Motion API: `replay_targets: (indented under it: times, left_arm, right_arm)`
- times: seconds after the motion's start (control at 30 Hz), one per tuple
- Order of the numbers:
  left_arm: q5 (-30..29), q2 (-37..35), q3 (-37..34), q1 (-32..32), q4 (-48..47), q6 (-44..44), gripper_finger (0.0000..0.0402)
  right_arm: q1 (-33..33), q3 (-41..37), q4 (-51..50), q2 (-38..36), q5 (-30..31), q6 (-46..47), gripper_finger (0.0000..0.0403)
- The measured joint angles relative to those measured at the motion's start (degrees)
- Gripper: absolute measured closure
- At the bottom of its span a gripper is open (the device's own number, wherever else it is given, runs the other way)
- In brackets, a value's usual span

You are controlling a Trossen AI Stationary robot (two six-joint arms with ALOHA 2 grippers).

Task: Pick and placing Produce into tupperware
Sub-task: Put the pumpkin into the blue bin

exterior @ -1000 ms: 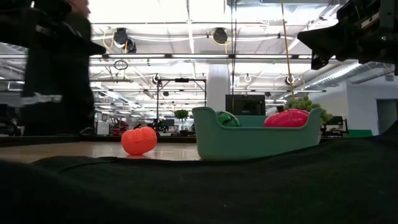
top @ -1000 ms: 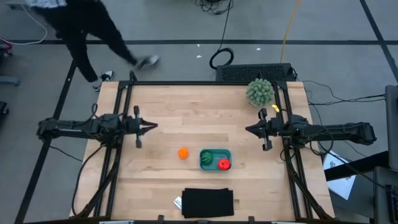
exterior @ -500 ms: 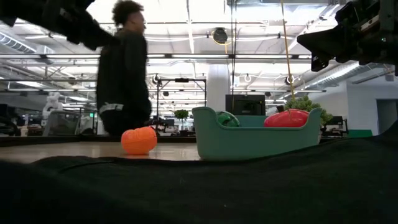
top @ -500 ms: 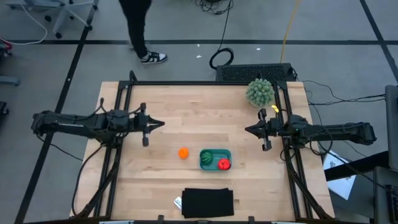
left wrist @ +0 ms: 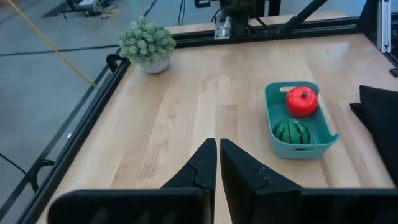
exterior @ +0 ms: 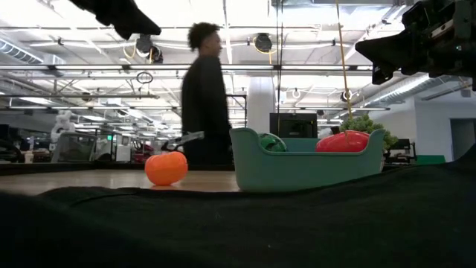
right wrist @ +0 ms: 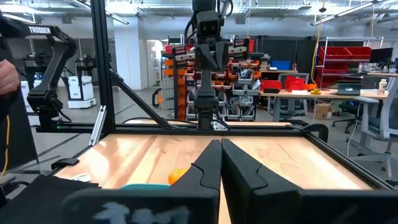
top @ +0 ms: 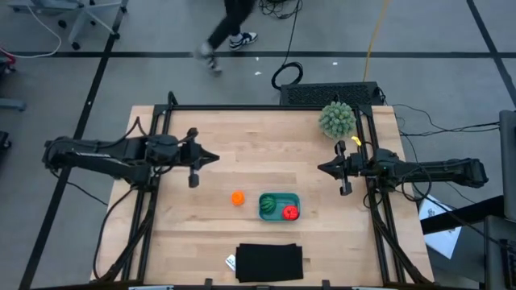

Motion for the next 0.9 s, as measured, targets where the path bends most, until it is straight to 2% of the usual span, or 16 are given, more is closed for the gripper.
replay_targets:
  times: [0.1, 0.33, 0.63, 0.9]
  left_arm:
    - [0.8, 2.5, 2.6, 0.0, -1.6, -0.8, 0.0376]
    - [7.8, 10.2, 7.6, 0.0, -5.9, -1.9, 0.0376]
    - [7.9, 22.2, 14.7, 0.0, -15.6, -4.3, 0.0376]
    - [9.0, 29.1, 22.9, 0.0, -23.1, -5.6, 0.0376]
  right_arm:
    - [0.0, 0.0, 0.0, 0.0, 0.0, 0.0, 0.0403]
    - [0.0, 0.0, 0.0, 0.0, 0.0, 0.0, 0.0403]
    - [0.0, 0.0, 0.0, 0.0, 0.0, 0.0, 0.0403]
    - [0.0, 0.0, -0.5, 0.0, 0.0, 0.0, 0.0403]
